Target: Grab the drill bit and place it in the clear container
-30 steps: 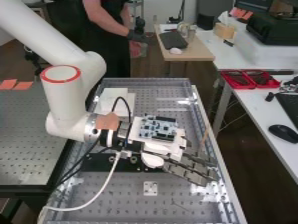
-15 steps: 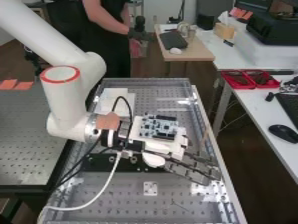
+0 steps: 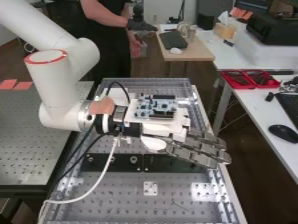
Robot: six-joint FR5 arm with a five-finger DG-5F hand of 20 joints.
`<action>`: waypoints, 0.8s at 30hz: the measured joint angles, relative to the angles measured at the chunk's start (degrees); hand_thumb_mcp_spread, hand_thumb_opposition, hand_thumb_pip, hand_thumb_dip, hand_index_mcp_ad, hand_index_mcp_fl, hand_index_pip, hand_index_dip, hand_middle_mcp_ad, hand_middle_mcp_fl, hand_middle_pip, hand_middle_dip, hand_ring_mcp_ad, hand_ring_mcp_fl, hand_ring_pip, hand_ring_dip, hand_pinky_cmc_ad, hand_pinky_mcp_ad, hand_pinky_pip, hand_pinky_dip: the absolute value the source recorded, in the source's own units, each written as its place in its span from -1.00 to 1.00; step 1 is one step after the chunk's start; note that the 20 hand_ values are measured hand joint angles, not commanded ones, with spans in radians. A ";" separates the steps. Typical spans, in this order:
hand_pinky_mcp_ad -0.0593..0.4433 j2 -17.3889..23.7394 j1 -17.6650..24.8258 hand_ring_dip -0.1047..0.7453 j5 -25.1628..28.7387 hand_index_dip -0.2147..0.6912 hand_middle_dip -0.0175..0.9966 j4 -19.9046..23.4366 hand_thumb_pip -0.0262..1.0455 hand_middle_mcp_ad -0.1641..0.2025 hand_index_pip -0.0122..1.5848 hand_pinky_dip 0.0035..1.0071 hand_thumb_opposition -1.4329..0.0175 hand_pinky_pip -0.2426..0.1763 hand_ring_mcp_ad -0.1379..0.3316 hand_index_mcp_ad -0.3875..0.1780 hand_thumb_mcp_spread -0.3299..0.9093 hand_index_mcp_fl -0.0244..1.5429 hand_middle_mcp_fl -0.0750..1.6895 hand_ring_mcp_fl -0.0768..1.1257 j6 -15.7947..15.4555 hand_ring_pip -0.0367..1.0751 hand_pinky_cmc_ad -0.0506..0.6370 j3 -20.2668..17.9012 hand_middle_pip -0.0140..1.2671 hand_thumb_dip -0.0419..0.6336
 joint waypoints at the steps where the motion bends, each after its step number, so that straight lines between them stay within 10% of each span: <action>1: -0.14 0.68 0.04 -0.73 -0.04 -0.41 -0.62 0.14 -0.13 0.17 0.46 -0.64 -0.36 -0.13 0.37 -0.22 0.58 0.07 -0.67 -0.74 -0.27 -0.74 0.00 -0.24 -0.78 -0.10; 24: -0.14 10.69 3.30 -0.73 -0.58 -0.39 -0.63 -2.06 -0.13 0.16 0.40 -0.64 -0.38 -0.13 0.35 -0.22 0.57 0.11 -0.67 -0.72 -3.59 -0.73 0.01 -1.21 -0.78 -0.10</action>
